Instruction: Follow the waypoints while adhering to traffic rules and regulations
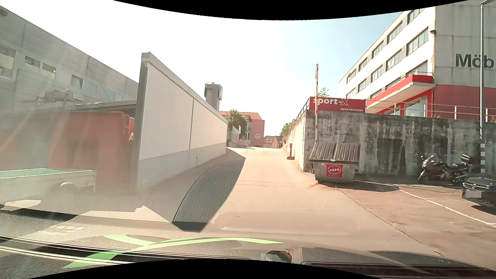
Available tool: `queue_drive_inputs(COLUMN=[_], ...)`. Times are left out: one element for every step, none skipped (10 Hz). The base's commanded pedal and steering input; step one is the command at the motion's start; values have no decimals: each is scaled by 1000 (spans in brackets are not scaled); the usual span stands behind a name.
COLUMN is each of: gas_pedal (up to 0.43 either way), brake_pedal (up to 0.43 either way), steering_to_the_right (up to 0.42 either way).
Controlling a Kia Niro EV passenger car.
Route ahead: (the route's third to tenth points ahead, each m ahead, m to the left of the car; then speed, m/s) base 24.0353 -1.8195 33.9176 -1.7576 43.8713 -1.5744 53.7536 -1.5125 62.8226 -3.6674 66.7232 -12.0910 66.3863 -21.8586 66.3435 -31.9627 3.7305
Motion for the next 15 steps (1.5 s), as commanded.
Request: queue_drive_inputs(gas_pedal=[177,177,169,169,138,87,79,79,79,79,79,79,79,79,87], brake_pedal=[0,0,0,0,0,0,0,0,0,0,0,0,0,0,0], steering_to_the_right=[-82,-54,-18,7,17,20,21,24,29,36,48,55,55,46,40])
